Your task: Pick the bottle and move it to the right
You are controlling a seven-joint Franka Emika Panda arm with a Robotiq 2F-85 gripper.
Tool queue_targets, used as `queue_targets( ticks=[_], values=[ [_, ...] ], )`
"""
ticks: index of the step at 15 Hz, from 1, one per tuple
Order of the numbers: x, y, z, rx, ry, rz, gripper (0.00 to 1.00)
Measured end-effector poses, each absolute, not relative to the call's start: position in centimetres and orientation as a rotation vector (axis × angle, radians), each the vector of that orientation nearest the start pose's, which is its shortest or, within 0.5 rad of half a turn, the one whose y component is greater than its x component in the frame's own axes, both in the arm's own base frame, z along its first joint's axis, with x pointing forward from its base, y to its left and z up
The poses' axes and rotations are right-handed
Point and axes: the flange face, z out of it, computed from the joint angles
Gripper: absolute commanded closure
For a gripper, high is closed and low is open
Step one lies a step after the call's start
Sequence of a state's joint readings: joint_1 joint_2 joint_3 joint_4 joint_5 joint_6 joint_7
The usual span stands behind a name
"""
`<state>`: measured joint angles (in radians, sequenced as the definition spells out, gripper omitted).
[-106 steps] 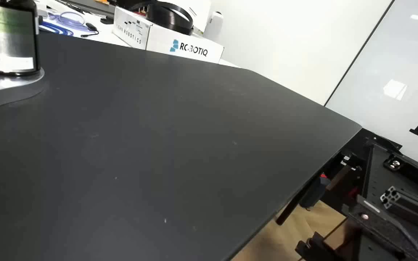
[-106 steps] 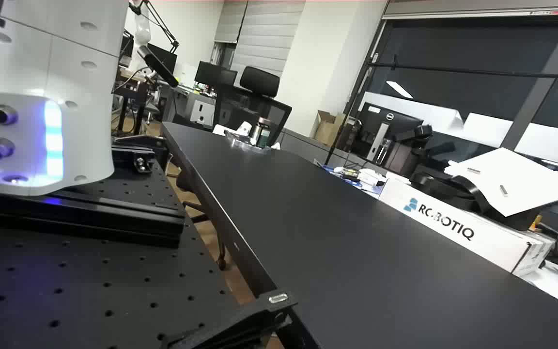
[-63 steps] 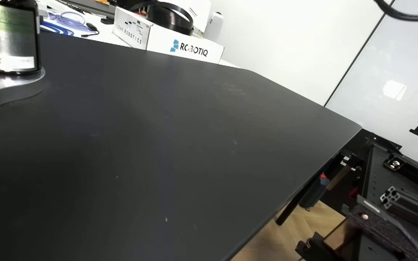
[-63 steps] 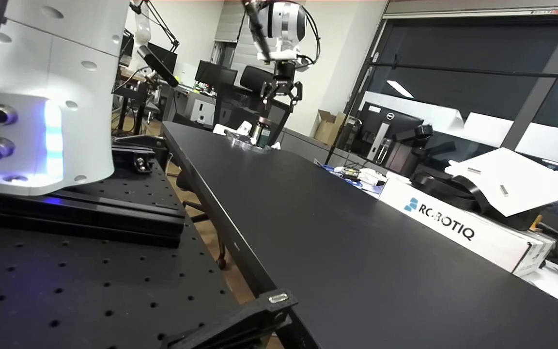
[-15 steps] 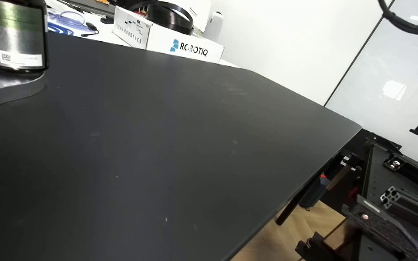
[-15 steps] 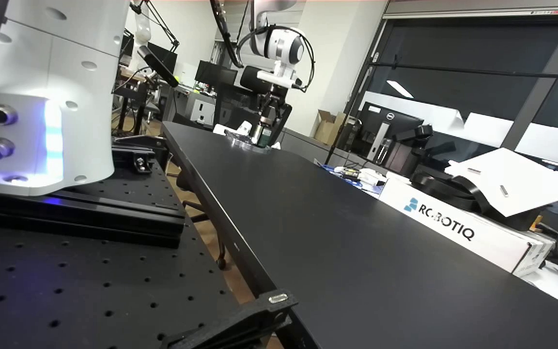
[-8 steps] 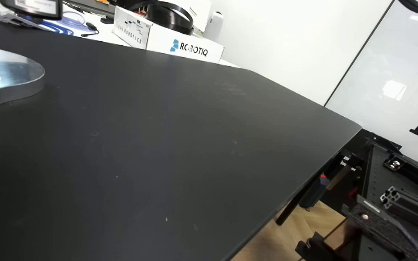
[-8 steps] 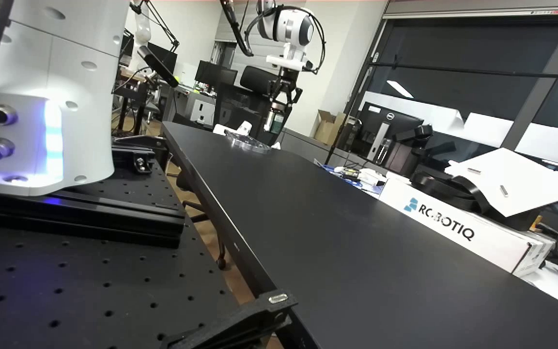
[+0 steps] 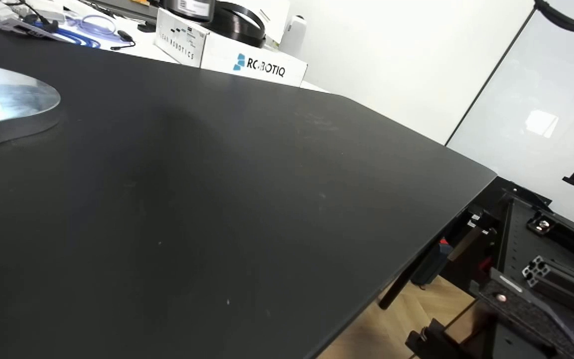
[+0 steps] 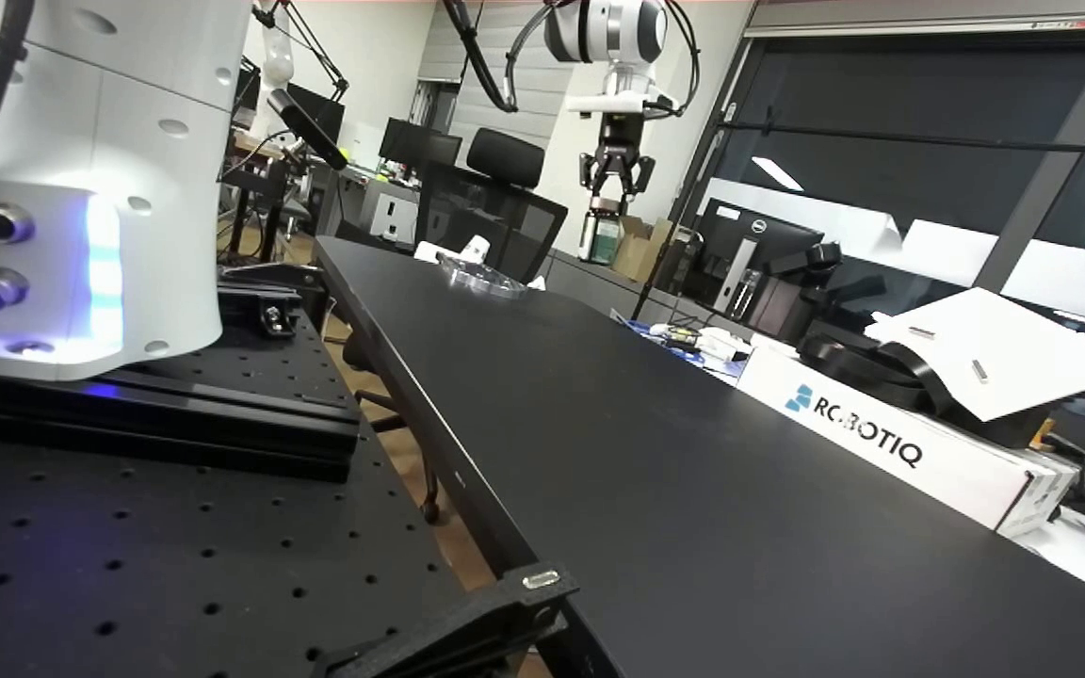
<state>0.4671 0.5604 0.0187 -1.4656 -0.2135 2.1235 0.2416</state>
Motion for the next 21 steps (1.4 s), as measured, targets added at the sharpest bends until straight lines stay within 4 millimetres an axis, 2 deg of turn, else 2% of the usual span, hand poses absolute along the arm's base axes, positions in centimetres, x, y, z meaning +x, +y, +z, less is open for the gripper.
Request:
queue_targets(
  ticks=[4,7,11,14,18,19,21],
  values=[
    [63.2,24.0,34.6,-3.275,-0.374,-0.180,0.66],
    [61.2,18.7,32.4,-3.300,-0.303,-0.129,0.66],
    [57.0,13.7,29.0,-3.300,-0.248,-0.096,0.66],
    [53.6,10.6,26.8,-3.248,-0.195,-0.214,0.66],
    [47.6,6.4,23.9,-3.195,-0.112,-0.294,0.66],
    [46.2,5.6,23.4,-3.187,-0.093,-0.301,0.16],
    [44.2,4.5,23.2,-3.173,-0.063,-0.322,0.10]
  ],
)
